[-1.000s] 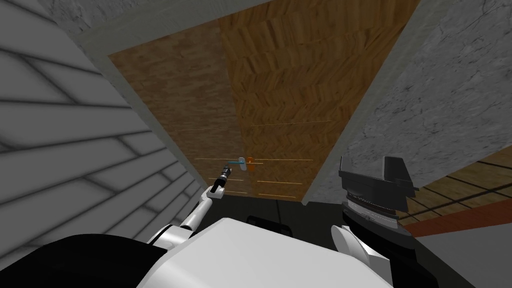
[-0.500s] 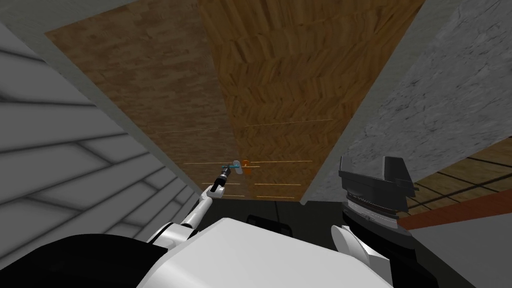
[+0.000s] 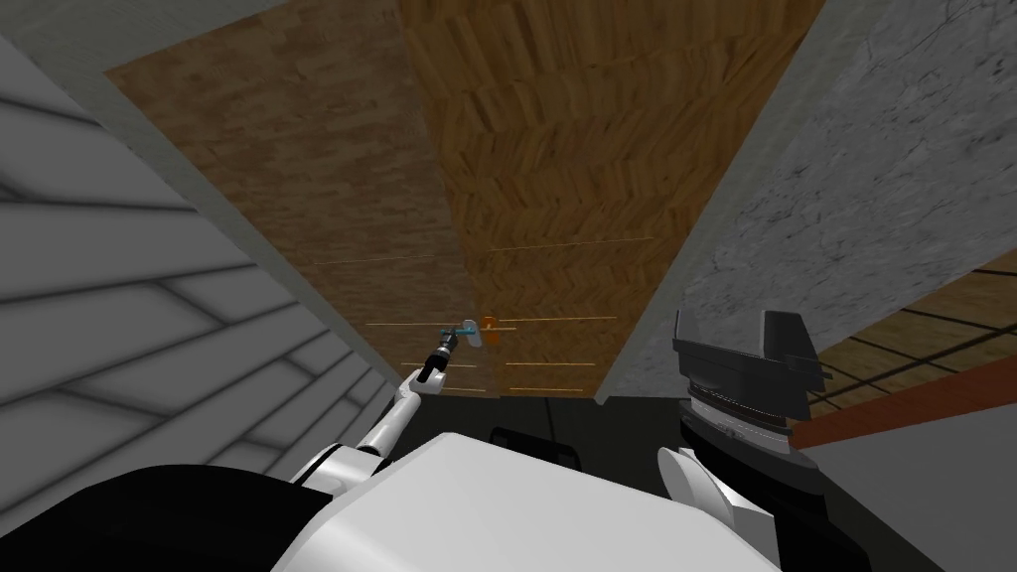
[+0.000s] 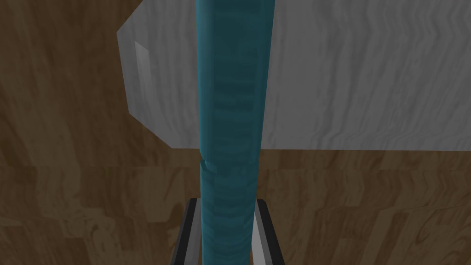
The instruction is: Pull the door open
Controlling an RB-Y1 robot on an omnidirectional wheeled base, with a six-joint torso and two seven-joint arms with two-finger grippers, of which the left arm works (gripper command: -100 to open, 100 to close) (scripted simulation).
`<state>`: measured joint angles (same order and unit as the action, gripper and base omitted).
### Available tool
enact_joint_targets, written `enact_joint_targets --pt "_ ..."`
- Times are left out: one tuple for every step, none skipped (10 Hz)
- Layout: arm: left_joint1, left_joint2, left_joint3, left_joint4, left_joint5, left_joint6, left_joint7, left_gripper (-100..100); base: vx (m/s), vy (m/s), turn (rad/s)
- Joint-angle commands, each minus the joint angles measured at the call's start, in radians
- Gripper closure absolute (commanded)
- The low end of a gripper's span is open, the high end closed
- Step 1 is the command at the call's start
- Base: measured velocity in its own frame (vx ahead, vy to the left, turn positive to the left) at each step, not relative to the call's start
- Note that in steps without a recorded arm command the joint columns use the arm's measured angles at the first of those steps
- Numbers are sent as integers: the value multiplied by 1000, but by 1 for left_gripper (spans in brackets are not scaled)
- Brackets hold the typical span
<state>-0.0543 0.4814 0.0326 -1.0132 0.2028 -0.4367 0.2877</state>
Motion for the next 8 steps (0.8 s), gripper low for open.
enact_joint_targets --pt "11 18 -2 8 2 -10 11 100 -158 39 -66" --pt "19 28 -10 3 2 -16 21 100 -185 41 -83" --pt "27 39 -21 -4 2 -24 32 100 -178 34 -108" --pt "35 49 -35 -12 1 -32 45 100 -200 36 -123" --pt "43 58 -51 -22 1 -41 57 100 -239 68 -138" --pt "50 66 -68 -31 0 -50 70 100 -211 78 -139" --pt "56 74 -84 -40 -2 -58 82 100 -193 76 -138" --pt "61 79 -98 -49 -3 -66 92 100 -206 72 -134"
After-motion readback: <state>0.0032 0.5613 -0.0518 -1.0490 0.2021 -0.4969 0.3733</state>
